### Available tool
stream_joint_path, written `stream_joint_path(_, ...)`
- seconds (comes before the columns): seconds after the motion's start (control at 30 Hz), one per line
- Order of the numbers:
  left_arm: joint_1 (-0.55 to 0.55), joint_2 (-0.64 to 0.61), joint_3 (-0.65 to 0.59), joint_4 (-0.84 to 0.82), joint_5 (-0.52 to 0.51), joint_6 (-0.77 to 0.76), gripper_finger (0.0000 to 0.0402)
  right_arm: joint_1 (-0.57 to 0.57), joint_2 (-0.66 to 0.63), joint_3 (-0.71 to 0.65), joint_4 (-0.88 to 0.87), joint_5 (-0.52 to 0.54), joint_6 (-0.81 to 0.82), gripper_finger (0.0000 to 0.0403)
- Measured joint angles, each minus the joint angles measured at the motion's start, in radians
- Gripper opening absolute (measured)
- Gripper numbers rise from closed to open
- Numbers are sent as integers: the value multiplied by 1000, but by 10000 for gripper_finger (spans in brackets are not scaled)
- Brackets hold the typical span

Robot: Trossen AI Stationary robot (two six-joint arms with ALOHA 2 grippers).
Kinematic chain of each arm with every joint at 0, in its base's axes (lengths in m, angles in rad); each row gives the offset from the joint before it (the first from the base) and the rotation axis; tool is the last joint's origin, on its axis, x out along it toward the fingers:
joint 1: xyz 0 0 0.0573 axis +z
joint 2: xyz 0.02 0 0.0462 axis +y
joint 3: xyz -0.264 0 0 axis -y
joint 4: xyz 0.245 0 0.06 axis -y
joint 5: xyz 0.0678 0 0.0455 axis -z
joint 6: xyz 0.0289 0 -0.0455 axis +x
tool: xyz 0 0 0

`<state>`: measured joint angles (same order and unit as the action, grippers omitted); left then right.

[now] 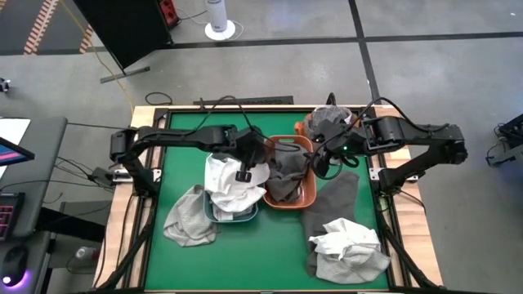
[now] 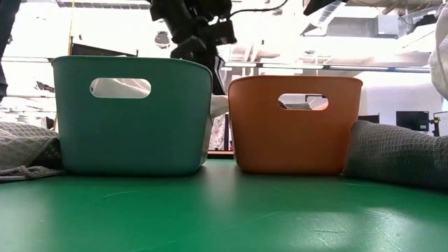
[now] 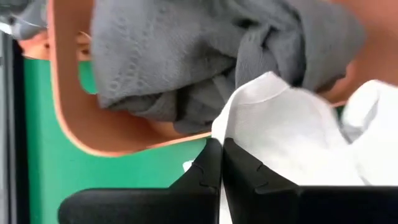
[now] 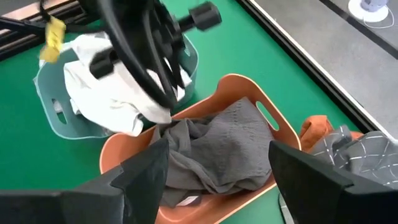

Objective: Sort towels by color in basket
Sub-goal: Put the white towel into the green bin

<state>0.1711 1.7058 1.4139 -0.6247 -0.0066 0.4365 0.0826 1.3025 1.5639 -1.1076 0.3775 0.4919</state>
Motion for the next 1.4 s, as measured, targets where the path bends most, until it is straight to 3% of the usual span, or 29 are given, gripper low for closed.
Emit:
stream_joint_path(0.13,0,-65,0,-77,60,-33,1,0,0,0,0,25,-16,306)
stream_joint_path(0.47,0,-135,-5,-595,107,-206,1,0,0,0,46,118,-92,306)
stream_joint_path(0.77,-19,-134,-171,-464,107,-304,1,0,1,0,93,124,-143,306)
stream_joint_path(0.9,-20,-134,-188,-419,103,-379,7,0,1,0,91,124,-152,306)
stream_joint_path(1.03,-20,-134,-184,-407,104,-391,48,-7,1,0,91,123,-161,306)
stream_joint_path(1.2,-20,-134,-180,-412,133,-446,132,-8,1,0,91,123,-161,306)
stream_joint_path(1.4,-20,-134,-73,-497,134,-500,222,-8,1,0,91,123,-161,306)
